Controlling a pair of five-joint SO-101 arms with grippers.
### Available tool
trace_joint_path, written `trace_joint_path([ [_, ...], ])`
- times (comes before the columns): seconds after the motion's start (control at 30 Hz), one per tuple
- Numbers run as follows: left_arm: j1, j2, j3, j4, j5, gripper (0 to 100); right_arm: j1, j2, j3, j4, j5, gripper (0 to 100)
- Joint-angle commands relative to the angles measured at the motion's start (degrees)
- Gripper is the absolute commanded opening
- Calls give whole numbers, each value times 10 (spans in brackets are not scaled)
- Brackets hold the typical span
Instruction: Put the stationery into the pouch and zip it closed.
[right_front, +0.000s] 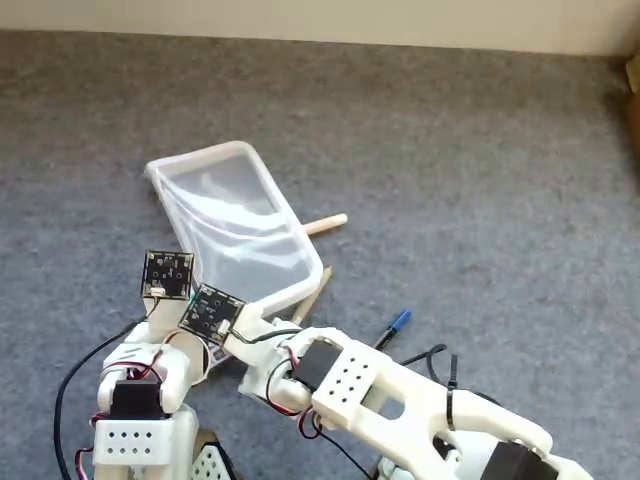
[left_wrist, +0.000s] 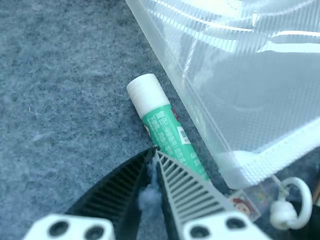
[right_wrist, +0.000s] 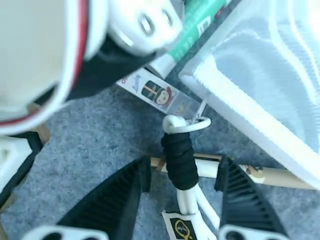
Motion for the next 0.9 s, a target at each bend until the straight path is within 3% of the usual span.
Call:
trace_joint_path([
  [0.0, 7, -7, 14, 4, -3, 5, -6, -2, 6, -10, -6, 202],
  [0.37, -12, -8, 4, 30, -4, 5, -5, -3, 9, -11, -6, 200],
  [0.6, -134, -8, -70, 62, -4, 5, -5, -3, 8, -13, -6, 200],
  [0.87, -202, -8, -73, 61, -3, 5, -5, 5, 29, -98, -4, 200],
])
